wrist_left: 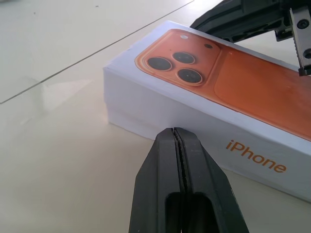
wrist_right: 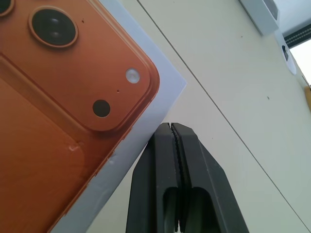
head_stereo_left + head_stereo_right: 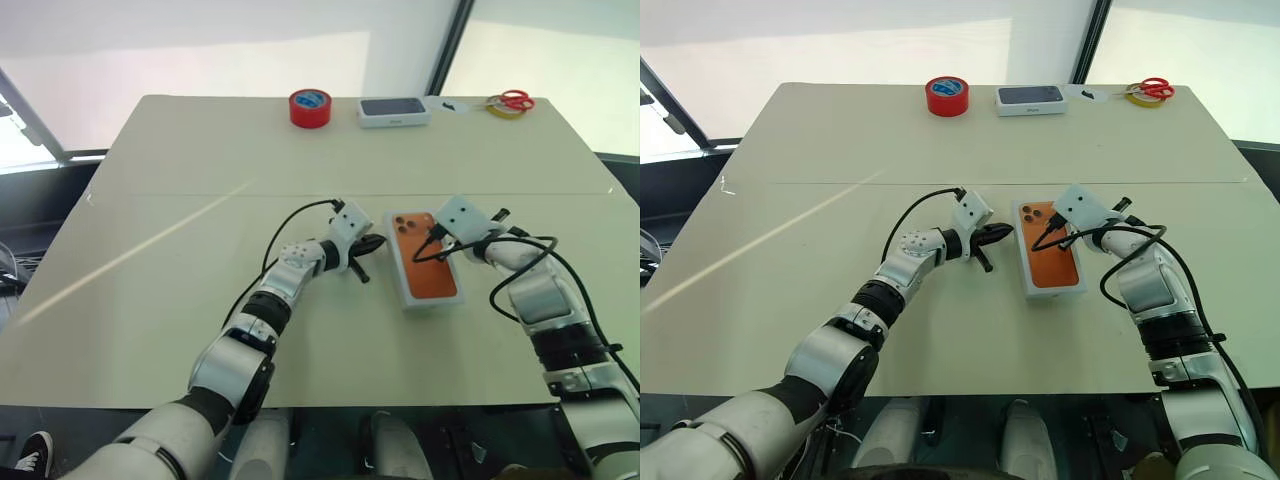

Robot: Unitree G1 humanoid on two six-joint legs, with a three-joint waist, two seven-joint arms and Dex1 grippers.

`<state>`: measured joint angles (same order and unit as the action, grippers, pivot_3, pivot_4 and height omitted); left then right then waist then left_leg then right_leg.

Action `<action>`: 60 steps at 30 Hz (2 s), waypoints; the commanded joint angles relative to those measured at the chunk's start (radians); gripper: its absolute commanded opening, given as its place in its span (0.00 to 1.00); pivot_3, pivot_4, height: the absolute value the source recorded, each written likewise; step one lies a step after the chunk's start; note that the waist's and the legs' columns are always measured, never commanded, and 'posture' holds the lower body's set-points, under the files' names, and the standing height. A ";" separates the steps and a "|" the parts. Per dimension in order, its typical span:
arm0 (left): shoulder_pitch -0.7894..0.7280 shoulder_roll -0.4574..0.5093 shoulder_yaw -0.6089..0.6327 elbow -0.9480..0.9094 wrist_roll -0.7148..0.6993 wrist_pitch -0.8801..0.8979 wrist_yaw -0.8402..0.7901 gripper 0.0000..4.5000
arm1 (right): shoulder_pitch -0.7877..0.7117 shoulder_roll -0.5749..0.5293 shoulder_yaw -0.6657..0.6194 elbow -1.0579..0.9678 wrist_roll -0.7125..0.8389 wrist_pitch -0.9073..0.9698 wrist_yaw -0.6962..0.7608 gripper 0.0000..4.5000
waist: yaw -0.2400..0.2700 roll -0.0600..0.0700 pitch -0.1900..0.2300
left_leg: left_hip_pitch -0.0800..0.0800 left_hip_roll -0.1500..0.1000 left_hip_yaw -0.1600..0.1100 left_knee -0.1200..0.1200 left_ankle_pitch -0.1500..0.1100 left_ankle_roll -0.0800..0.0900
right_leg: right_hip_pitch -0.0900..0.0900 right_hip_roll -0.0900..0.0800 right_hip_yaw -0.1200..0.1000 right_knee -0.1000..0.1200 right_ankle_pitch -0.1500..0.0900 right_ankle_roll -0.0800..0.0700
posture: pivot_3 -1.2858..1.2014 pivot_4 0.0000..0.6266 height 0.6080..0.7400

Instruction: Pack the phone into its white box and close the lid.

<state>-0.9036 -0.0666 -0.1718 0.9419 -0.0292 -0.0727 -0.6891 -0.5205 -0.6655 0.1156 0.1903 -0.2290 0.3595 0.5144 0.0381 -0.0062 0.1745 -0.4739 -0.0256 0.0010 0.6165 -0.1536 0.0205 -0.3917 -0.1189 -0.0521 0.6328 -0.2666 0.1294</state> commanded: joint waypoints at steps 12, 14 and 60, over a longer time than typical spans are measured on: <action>0.300 0.106 -0.102 -0.500 -0.089 0.230 -0.291 0.00 | 0.253 -0.162 -0.097 -0.276 0.148 0.086 0.247 0.01 | -0.004 0.002 -0.001 | 0.001 0.002 0.000 -0.001 0.000 0.000 | 0.001 0.000 0.000 0.000 0.000 0.000 | 0.52 0.24 1.00; 0.331 0.094 -0.103 -0.540 -0.095 0.245 -0.277 0.00 | 0.278 -0.171 -0.110 -0.320 0.170 0.107 0.271 0.01 | 0.000 0.002 -0.002 | 0.004 0.002 0.000 -0.001 0.000 0.000 | 0.004 0.000 0.000 -0.001 0.000 0.000 | 0.52 0.24 1.00; 0.255 0.032 -0.073 -0.453 -0.060 0.158 -0.110 0.00 | 0.135 -0.128 -0.044 -0.143 0.075 0.033 0.156 0.01 | 0.001 0.003 -0.001 | 0.004 0.002 -0.001 0.000 0.000 0.000 | 0.003 0.000 0.000 -0.001 0.000 -0.001 | 0.52 0.24 1.00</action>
<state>-0.6387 -0.0321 -0.2587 0.5436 -0.0686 0.1117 -0.7985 -0.3681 -0.7754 0.1048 0.0497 -0.1534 0.4162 0.6778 0.0386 -0.0037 0.1730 -0.4704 -0.0239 0.0004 0.6164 -0.1538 0.0202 -0.3884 -0.1193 -0.0518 0.6318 -0.2669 0.1288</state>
